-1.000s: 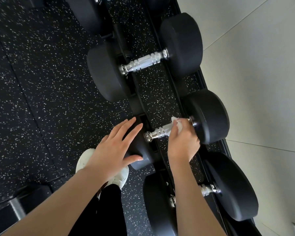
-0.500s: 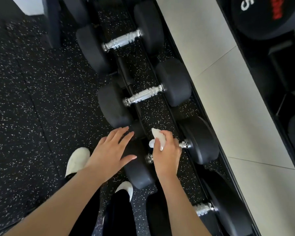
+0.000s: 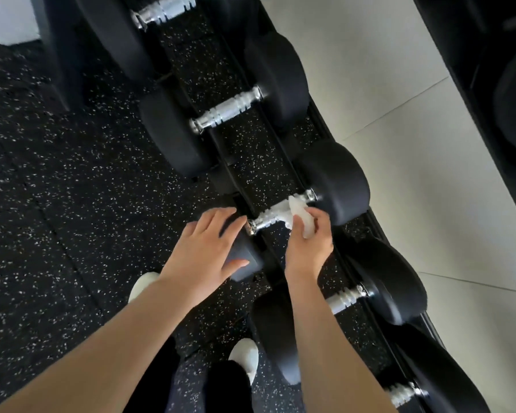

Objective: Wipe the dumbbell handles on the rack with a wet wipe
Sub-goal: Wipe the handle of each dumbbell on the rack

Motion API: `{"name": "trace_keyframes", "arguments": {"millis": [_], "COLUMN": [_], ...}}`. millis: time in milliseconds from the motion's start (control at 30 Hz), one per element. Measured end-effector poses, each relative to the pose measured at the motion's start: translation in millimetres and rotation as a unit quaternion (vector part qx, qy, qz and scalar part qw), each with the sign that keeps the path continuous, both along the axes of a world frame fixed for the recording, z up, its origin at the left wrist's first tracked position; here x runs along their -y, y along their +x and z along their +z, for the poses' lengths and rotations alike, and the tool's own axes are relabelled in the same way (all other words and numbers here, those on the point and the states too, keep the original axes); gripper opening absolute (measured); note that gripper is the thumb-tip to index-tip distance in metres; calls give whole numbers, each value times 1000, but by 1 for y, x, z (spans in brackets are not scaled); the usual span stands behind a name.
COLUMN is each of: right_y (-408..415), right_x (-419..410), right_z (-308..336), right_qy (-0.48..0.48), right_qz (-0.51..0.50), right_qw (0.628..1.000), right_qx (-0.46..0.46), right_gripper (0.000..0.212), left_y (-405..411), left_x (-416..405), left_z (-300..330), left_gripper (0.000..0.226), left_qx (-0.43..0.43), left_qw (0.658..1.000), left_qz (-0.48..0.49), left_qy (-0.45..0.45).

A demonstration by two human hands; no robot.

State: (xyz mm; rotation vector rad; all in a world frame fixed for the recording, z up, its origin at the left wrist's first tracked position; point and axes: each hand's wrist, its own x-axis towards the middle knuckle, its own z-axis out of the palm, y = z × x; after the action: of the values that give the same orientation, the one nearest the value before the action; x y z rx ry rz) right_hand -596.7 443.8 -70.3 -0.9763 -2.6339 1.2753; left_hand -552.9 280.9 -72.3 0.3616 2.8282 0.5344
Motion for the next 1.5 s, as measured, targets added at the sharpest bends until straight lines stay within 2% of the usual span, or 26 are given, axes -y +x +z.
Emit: {"name": "trace_keyframes", "arguments": {"millis": [233, 500, 667, 800, 933, 1067, 1267, 1500], "right_y": [-27, -45, -39, -23, 3, 12, 29, 24], "right_x": [16, 17, 8, 6, 16, 17, 5, 15], "right_z": [-9, -33, -34, -34, -43, -50, -52, -47], "right_qy": [12, 5, -9, -53, -24, -13, 16, -110], "right_qz": [-146, -196, -162, -42, 113, 167, 173, 35], "right_qw": [989, 978, 984, 997, 993, 986, 984, 992], "right_qx": [-35, -67, -72, -30, 2, 8, 33, 43], "right_gripper": [18, 19, 17, 15, 14, 13, 13, 19], "left_y": [-12, -9, -7, -8, -7, -7, -5, -3], "left_x": [3, 5, 6, 5, 5, 4, 4, 3], "left_z": [-14, -23, -27, -27, -27, -27, -26, -26], "left_gripper": [71, 66, 63, 66, 66, 68, 68, 68], "left_qx": [7, -30, -42, -34, -37, -44, -43, -37], "left_qw": [1000, 999, 999, 999, 999, 999, 999, 999], "left_qz": [-27, -19, -15, -11, -5, -2, 3, 5], "left_qy": [0, 6, 10, 16, 22, 23, 28, 29]}}
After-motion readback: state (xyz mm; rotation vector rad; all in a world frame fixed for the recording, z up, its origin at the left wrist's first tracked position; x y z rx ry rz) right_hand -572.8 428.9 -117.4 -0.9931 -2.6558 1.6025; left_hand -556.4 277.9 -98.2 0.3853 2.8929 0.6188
